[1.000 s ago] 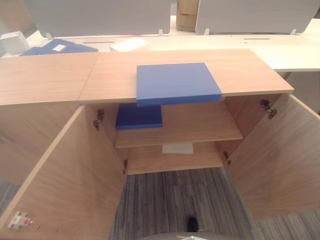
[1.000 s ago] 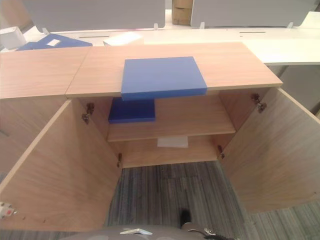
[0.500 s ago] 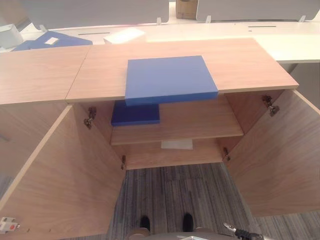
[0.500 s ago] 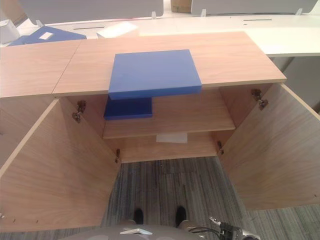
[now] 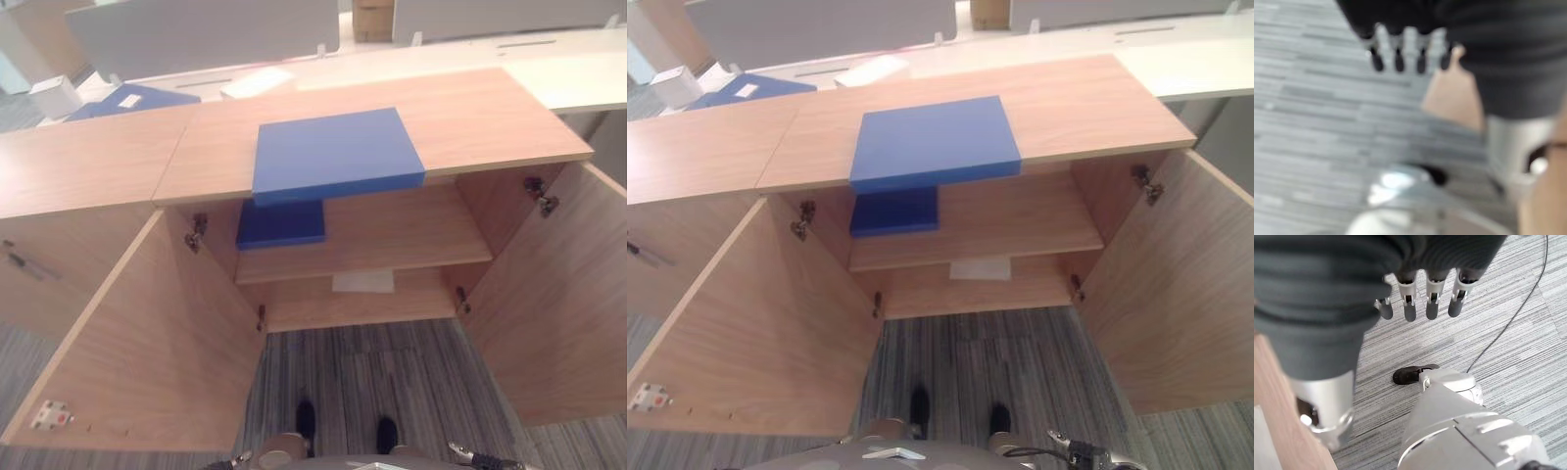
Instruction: Put the empty folder in the office cabinet
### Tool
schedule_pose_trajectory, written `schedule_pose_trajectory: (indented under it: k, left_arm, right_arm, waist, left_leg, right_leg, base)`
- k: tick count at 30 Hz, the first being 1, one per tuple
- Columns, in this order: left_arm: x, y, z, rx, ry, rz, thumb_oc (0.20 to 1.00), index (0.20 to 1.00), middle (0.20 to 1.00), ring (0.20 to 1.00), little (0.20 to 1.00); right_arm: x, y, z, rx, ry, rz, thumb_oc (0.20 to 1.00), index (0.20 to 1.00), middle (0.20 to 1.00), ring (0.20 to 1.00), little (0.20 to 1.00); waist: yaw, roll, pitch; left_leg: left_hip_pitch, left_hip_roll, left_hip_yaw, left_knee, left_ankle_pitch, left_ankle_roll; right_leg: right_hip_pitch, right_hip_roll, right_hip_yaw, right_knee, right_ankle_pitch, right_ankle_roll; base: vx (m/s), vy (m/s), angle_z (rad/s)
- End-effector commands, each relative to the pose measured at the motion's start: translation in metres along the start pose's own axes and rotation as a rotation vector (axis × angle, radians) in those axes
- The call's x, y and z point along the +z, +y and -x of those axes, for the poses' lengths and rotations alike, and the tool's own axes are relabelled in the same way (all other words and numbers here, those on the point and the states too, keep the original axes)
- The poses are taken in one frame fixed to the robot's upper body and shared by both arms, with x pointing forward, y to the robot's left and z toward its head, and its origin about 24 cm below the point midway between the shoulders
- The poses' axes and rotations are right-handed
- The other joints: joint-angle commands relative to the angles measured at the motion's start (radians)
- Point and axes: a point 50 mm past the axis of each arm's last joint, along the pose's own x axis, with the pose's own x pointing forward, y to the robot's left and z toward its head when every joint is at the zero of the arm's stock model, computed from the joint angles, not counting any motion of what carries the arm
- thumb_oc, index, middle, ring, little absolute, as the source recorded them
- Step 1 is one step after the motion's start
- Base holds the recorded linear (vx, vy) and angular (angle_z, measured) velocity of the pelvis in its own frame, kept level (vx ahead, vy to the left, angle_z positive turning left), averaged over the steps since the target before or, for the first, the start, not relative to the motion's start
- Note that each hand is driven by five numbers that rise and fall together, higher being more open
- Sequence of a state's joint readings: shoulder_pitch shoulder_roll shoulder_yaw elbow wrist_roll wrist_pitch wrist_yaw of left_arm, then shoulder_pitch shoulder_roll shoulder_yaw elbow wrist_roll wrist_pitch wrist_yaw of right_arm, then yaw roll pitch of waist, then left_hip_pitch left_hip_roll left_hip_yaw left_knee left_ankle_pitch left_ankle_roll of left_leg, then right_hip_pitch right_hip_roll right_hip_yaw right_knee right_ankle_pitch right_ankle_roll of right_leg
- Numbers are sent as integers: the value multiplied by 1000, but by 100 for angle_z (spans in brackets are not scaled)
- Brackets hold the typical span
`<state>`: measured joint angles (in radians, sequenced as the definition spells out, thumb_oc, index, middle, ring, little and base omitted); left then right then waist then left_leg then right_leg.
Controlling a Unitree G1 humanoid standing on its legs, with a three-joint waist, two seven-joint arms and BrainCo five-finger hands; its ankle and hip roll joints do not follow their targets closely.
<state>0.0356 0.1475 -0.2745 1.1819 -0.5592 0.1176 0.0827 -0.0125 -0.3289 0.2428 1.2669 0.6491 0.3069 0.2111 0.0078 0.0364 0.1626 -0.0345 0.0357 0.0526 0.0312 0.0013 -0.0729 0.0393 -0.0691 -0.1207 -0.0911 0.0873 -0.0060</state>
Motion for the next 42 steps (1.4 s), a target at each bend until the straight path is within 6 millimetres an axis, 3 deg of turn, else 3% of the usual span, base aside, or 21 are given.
schedule_pose_trajectory:
  k: [1,4,11,35,42]
  left_arm:
    - [37,23,3,51,-169,8,1000,1000,1000,1000,1000]
    - [56,14,6,18,-251,10,1000,1000,1000,1000,1000]
    - [69,1,11,-25,-311,-10,1000,1000,1000,1000,1000]
    - [27,25,3,66,-130,-67,1000,1000,1000,1000,1000]
    - [27,26,4,64,-136,-69,1000,1000,1000,1000,1000]
  right_arm:
    - [-4,13,-4,40,31,13,1000,1000,1000,1000,1000]
    - [-8,13,-4,35,39,11,1000,1000,1000,1000,1000]
    - [-9,14,-4,33,46,8,1000,1000,1000,1000,1000]
    - [-13,23,-7,49,71,12,1000,1000,1000,1000,1000]
    - [-10,24,-7,52,65,13,1000,1000,1000,1000,1000]
  waist:
    - [-10,-39,-8]
    - [-17,-32,-17]
    - [-23,-28,-29]
    - [-16,-36,-46]
    - [-15,-36,-47]
  left_leg:
    - [2,-19,2,-93,40,30]
    - [23,-23,-1,-119,34,33]
    - [41,-31,-10,-119,14,37]
    - [62,-36,-8,-119,-9,54]
    - [63,-36,-7,-119,-12,55]
  right_leg:
    - [46,44,-11,4,-98,72]
    - [38,46,-17,4,-101,73]
    - [36,47,-19,4,-103,76]
    - [43,40,-35,4,-105,86]
    - [42,40,-35,4,-106,87]
  base:
    - [38,60,-21]
    - [12,46,-8]
    - [18,25,3]
    - [-4,6,2]
    - [0,0,0]
